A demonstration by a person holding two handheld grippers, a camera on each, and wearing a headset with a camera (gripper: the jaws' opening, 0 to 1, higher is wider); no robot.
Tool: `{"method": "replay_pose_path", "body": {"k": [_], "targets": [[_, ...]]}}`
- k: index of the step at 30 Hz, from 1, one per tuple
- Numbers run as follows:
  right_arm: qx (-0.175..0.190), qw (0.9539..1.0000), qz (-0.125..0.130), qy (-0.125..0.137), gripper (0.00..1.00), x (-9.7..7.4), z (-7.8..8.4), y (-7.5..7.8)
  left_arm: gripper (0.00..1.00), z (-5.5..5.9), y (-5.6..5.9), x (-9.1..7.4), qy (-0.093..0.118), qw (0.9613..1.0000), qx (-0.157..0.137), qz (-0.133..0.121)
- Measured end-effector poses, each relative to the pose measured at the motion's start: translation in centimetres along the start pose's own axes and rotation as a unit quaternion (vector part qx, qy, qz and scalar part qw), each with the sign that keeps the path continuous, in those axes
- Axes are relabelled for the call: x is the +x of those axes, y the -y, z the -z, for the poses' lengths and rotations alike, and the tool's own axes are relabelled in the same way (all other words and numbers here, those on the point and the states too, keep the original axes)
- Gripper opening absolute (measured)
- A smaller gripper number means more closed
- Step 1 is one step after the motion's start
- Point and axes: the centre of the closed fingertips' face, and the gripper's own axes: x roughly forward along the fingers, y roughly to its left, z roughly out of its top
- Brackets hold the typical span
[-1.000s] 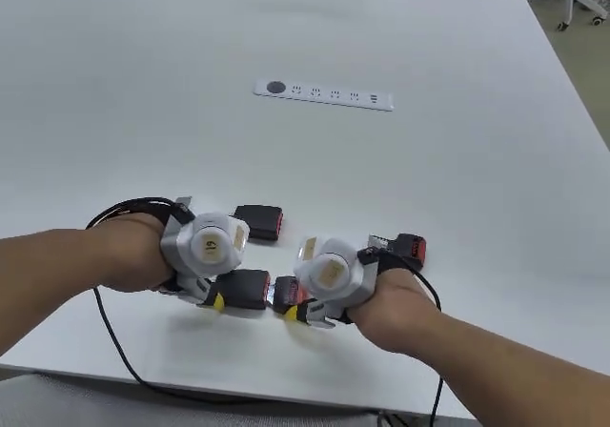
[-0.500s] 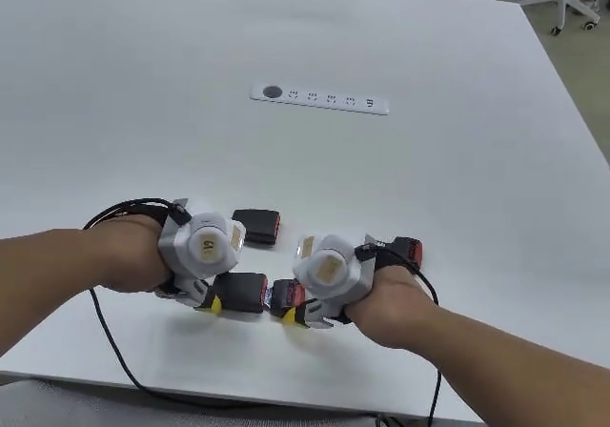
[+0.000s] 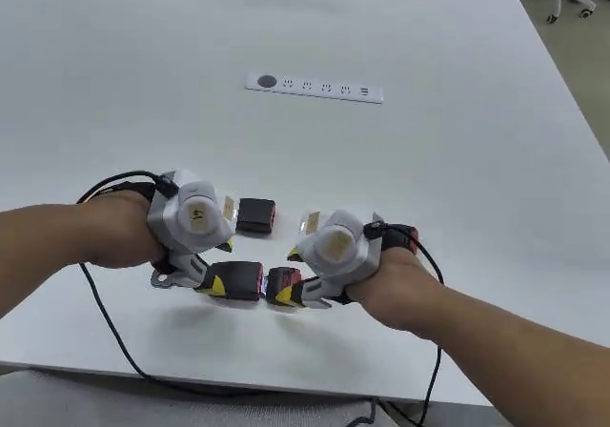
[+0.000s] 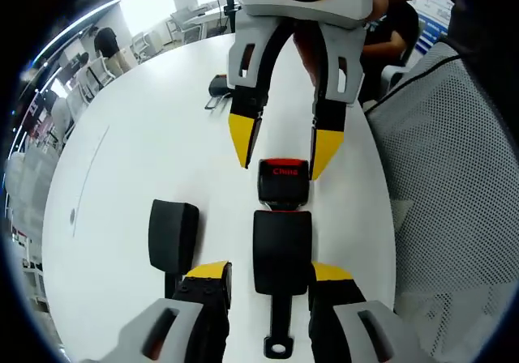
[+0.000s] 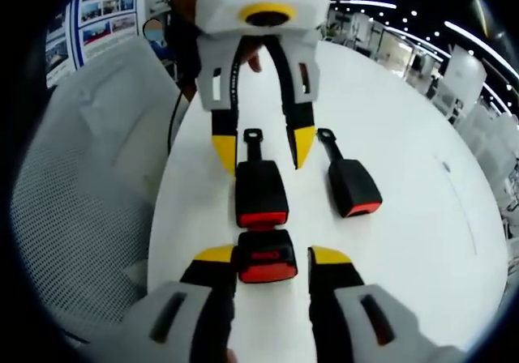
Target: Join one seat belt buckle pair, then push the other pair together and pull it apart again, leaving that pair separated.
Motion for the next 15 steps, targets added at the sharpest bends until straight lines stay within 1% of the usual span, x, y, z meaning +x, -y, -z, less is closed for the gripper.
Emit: {"method": "replay_pose_path", "body": {"k": [2,3,4,5,6,7,8,11,13,15], "targets": [[-0.009,0.9999,0.011,-0.001,0.35,-0.7,0.1,0.8,0.36,-0.6,-1.1,-0.5,0.009,0.9999,-0.006,-0.009],[-0.01,0.9999,0.013,-0.002,0.35,-1.0,0.2,1.1,0.37,-1.1,-1.9,-0.7,0.021,0.9995,-0.015,-0.017],[-0.013,0.9997,0.02,-0.001,0.35,-1.5,0.4,1.7,0.37,-1.4,-2.5,-0.8,0.026,0.9993,-0.018,-0.021],[-0.012,0.9996,0.024,-0.002,0.35,-1.8,0.7,2.2,0.38,-1.6,-3.2,-0.8,0.027,0.9991,-0.02,-0.025],[-0.007,0.9996,0.029,-0.003,0.35,-2.2,1.2,3.0,0.38,-1.6,-3.5,-0.8,0.028,0.999,-0.019,-0.027],[-0.003,0.9995,0.032,-0.004,0.35,-2.6,1.6,3.5,0.39,-1.8,-4.2,-0.8,0.03,0.9989,-0.02,-0.031],[-0.003,0.9992,0.039,-0.009,0.35,-3.1,2.3,4.3,0.39,-1.9,-4.7,-0.7,0.03,0.9988,-0.022,-0.032],[0.016,0.9984,0.05,-0.019,0.35,-4.2,4.4,6.1,0.39,-2.1,-6.3,-0.2,0.032,0.9986,-0.025,-0.035],[0.016,0.998,0.056,-0.026,0.35,-4.6,5.6,7.0,0.4,-2.1,-7.1,0.3,0.03,0.9987,-0.02,-0.035],[0.023,0.9971,0.065,-0.032,0.35,-5.3,7.0,8.1,0.41,-2.2,-7.4,0.6,0.027,0.999,-0.011,-0.034]]}}
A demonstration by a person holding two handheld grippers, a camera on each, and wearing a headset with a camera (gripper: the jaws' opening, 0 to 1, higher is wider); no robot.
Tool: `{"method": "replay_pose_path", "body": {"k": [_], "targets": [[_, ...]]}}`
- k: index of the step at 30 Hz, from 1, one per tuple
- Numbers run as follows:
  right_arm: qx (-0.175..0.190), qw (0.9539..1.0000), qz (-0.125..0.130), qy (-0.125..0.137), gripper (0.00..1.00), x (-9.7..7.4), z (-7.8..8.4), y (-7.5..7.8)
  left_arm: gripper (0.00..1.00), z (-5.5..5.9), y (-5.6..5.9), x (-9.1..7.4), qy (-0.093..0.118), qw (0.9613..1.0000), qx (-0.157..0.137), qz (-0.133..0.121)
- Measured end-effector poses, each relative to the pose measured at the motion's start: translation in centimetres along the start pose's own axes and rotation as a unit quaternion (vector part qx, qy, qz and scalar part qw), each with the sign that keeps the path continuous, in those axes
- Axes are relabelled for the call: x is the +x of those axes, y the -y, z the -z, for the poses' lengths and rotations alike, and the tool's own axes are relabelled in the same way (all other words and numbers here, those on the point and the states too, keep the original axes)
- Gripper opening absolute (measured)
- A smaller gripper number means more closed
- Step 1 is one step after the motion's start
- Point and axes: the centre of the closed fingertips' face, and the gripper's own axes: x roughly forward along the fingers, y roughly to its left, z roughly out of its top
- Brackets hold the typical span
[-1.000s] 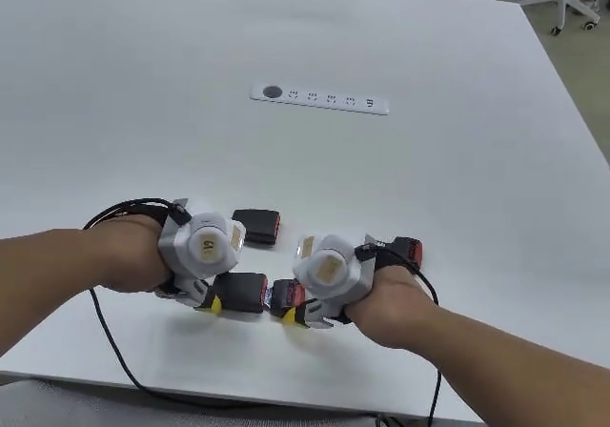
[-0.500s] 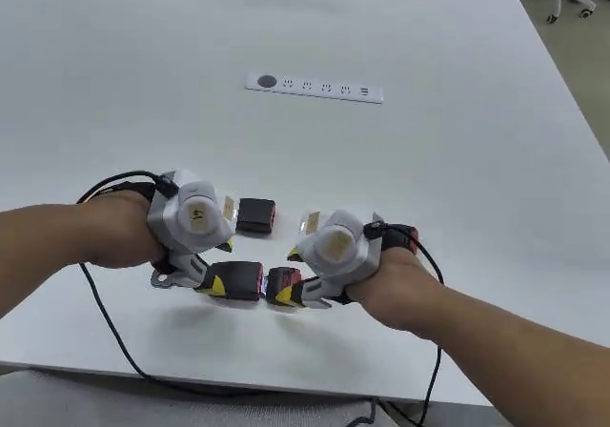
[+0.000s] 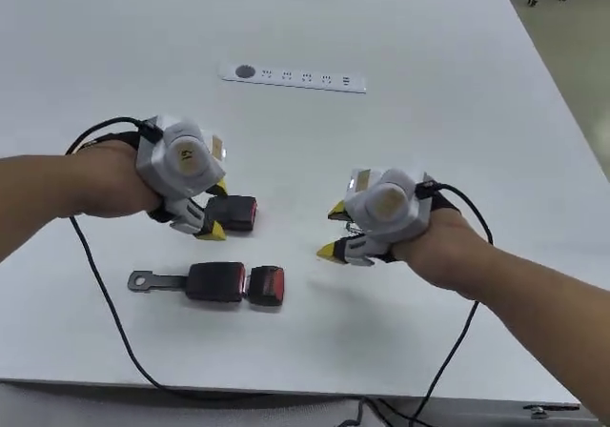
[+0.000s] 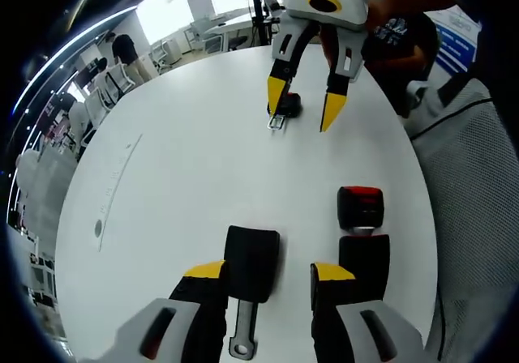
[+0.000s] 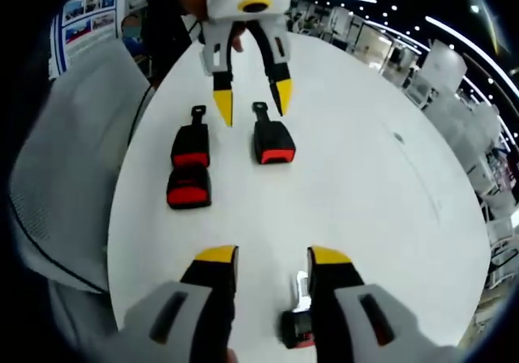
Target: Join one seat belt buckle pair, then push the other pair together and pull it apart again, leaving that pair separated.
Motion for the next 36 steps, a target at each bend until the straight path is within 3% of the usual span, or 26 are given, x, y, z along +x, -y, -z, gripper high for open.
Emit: {"method": "replay_pose_path", "body": {"k": [7,11,12,13,14,18,22,24,26,27,36], "targets": [[0.02,0.9994,0.01,-0.025,0.34,-1.3,4.6,2.6,0.43,0.2,-0.8,1.3,-0.006,0.9998,-0.001,0.018],[0.021,0.9994,0.008,-0.028,0.35,-1.9,5.7,3.1,0.43,0.9,-1.2,1.9,-0.017,0.9997,0.005,0.019],[0.024,0.9993,0.002,-0.029,0.35,-2.0,5.9,3.0,0.42,1.0,-1.2,2.1,-0.022,0.9995,0.014,0.018],[0.022,0.9992,-0.002,-0.033,0.34,-2.0,6.2,2.9,0.42,1.5,-1.3,2.2,-0.037,0.998,0.047,0.02],[0.025,0.9989,-0.007,-0.039,0.34,-2.0,6.6,2.9,0.42,2.2,-1.2,2.4,-0.054,0.9964,0.062,0.024],[0.032,0.9975,-0.015,-0.061,0.34,-1.7,8.4,3.1,0.42,2.2,-1.3,2.8,-0.046,0.9977,0.038,0.033],[0.03,0.9967,-0.027,-0.071,0.35,-1.2,9.0,3.0,0.42,2.3,-1.7,3.1,-0.041,0.9983,0.023,0.035],[0.031,0.9964,-0.03,-0.073,0.35,-1.0,9.1,3.0,0.4,2.8,-1.8,3.1,-0.046,0.998,0.009,0.043],[0.024,0.9964,-0.026,-0.077,0.34,-1.0,9.1,3.3,0.37,2.8,-1.6,3.3,-0.037,0.9978,-0.007,0.054],[0.021,0.9962,-0.025,-0.08,0.34,-0.9,9.2,3.4,0.33,2.9,-1.2,3.3,-0.037,0.9971,-0.002,0.066],[-0.01,0.9947,-0.054,-0.088,0.32,-0.9,9.2,3.4,0.32,2.5,-1.0,3.3,-0.048,0.996,0.025,0.071]]}}
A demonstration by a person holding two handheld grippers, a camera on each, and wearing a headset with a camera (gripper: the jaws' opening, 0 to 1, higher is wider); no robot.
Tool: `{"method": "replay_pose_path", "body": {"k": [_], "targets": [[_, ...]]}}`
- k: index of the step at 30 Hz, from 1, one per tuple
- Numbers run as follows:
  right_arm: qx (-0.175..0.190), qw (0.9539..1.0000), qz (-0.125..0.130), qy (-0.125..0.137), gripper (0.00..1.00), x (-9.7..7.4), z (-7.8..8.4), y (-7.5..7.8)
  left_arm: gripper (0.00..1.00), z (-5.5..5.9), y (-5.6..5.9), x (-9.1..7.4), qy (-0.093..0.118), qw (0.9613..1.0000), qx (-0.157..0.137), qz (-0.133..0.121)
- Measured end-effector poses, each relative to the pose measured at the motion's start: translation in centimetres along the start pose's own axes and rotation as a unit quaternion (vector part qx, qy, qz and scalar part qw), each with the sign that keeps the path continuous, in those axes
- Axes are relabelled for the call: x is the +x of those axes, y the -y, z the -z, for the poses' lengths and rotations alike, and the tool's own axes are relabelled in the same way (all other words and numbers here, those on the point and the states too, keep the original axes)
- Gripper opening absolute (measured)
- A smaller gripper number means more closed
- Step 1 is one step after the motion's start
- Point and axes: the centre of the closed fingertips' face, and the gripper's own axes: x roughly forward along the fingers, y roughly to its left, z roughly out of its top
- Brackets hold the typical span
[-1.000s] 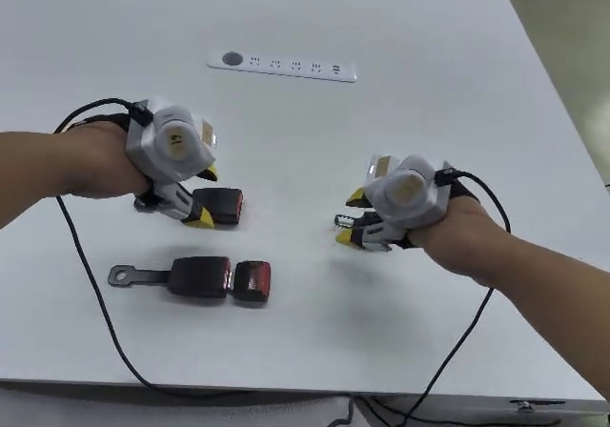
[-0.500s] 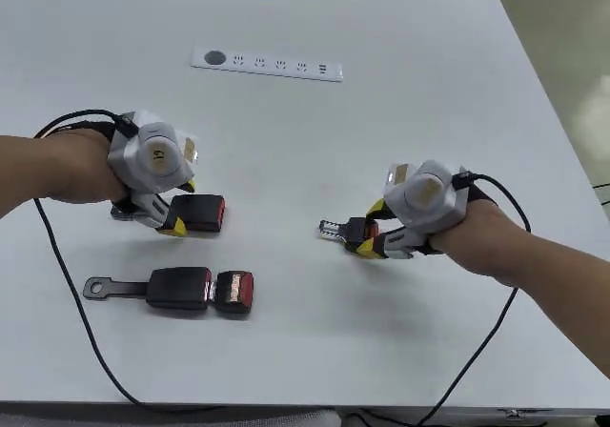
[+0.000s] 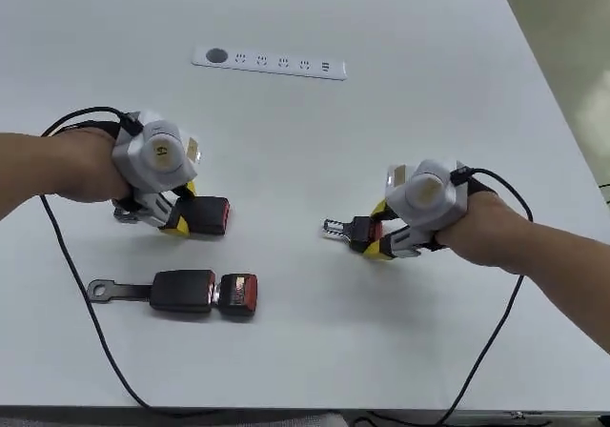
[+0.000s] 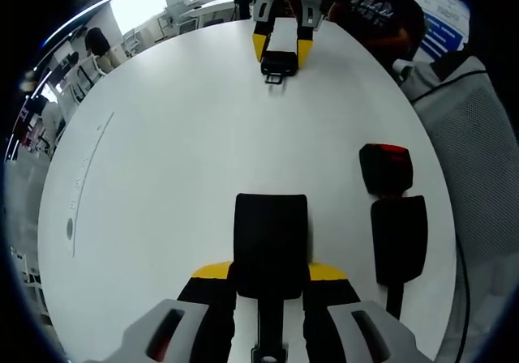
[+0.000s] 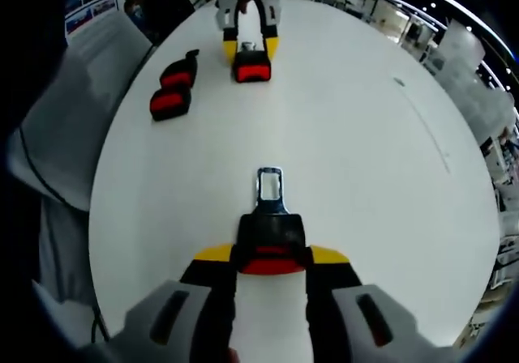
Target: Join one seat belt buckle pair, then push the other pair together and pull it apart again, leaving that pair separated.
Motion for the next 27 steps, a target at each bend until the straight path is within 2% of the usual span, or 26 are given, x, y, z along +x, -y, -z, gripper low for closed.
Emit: {"method": "replay_pose_path", "body": {"k": [5,7,11,14,19,27], "targets": [[-0.013,0.9999,0.001,-0.011,0.32,-0.1,-0.5,-0.2,0.32,0.1,-0.2,0.1,-0.002,1.0,-0.006,0.005],[-0.013,0.9999,0.002,-0.007,0.32,0.2,-0.6,-0.1,0.32,0.2,-0.3,0.1,-0.003,0.9999,-0.008,0.007],[-0.012,0.9999,0.002,0.006,0.32,0.8,-2.1,-0.2,0.32,0.3,-0.4,0.1,-0.005,0.9999,-0.01,0.007],[-0.021,0.9997,-0.002,0.01,0.32,1.4,-3.3,-0.4,0.32,0.3,-0.4,0.1,-0.008,0.9999,-0.009,0.007],[-0.031,0.9992,-0.009,0.025,0.32,2.7,-6.3,-1.0,0.32,0.3,-0.5,0.2,-0.012,0.9999,-0.011,0.004],[-0.036,0.9985,-0.008,0.041,0.32,4.1,-10.7,-1.4,0.32,0.4,-0.6,0.3,-0.017,0.9998,-0.01,0.003]]}}
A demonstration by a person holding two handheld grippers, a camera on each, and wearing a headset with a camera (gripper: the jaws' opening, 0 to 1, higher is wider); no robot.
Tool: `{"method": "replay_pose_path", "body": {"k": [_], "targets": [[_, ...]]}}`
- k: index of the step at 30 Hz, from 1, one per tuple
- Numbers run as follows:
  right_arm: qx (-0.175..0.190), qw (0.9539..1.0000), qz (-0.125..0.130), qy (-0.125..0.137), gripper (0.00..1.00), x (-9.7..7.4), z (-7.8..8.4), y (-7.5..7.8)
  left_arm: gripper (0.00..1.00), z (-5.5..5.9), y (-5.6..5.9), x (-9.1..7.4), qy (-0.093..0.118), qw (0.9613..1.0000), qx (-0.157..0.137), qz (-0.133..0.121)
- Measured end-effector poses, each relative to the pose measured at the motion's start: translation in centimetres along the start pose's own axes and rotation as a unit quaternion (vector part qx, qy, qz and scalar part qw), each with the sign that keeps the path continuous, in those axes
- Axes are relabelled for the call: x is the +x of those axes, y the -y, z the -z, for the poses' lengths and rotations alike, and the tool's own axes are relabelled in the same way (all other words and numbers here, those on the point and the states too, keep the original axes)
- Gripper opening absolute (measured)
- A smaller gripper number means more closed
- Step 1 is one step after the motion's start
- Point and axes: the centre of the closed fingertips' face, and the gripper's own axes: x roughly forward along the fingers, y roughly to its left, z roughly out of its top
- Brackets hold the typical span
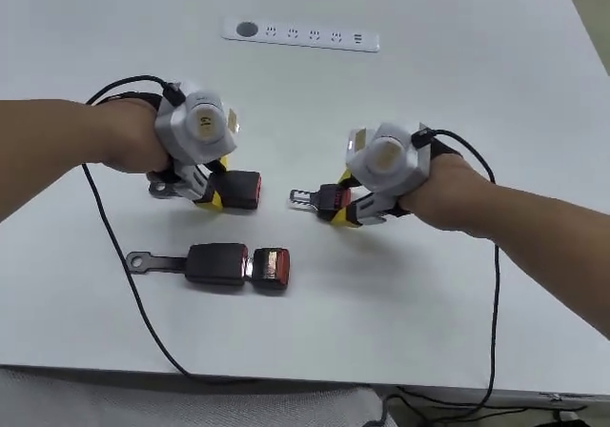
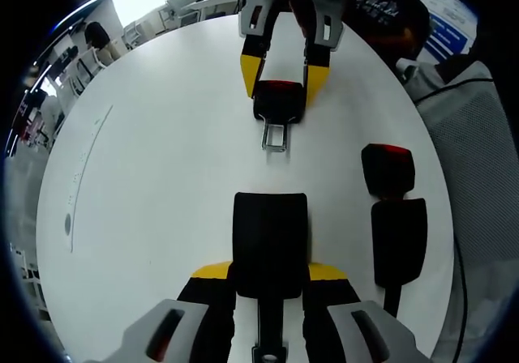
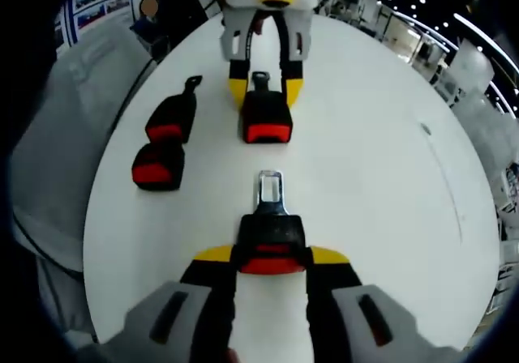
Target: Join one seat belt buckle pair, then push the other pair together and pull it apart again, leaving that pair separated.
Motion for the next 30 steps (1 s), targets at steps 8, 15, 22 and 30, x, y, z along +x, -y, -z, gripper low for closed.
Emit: {"method": "replay_pose_path", "body": {"k": [8,15,22,30], "targets": [[-0.016,0.9999,-0.004,0.005,0.32,1.5,-2.3,0.3,0.32,0.0,0.1,0.1,-0.007,1.0,0.003,-0.001],[-0.051,0.9986,0.006,-0.007,0.32,1.7,-2.9,0.5,0.32,0.0,0.2,0.1,-0.007,1.0,-0.001,-0.003],[-0.042,0.999,-0.002,0.015,0.32,2.3,-3.5,0.7,0.32,0.0,0.3,0.1,-0.009,0.9999,0.001,-0.006],[-0.012,0.9987,-0.02,0.044,0.31,2.6,-3.5,0.8,0.31,-0.1,0.3,0.0,0.003,0.9999,0.014,-0.003]]}}
